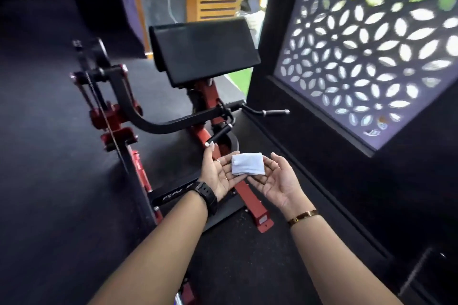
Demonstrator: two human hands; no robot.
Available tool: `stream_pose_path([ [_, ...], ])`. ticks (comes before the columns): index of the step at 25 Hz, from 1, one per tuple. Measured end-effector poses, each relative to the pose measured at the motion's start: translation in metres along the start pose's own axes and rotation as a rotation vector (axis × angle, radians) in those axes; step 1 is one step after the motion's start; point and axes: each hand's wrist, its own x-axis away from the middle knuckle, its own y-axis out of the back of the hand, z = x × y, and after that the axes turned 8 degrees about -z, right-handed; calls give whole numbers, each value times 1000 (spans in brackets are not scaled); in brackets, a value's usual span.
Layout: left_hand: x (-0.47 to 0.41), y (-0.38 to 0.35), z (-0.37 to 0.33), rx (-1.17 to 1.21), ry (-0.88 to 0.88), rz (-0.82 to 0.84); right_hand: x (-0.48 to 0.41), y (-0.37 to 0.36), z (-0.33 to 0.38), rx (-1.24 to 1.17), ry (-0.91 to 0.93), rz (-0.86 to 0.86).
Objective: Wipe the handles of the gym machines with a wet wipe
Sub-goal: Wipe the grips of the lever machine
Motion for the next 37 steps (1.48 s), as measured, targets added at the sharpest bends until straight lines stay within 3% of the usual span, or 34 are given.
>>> stream_pose_path([
  [6,5,8,4,117,-83,-138,-36,-12,3,56,-133,116],
  [13,3,-2,-5,224,-196,-176,-54,-28,23,150,-168,207],
  [16,-9,-22,14,291,-191,-191,-65,-14,43,193,-182,200],
  [24,-49,-90,28,208,-154,-178,-98,25,97,139,-138,140],
  [37,-135,-123,7,137,-123,-179,-166,24,140,137,-127,92],
])
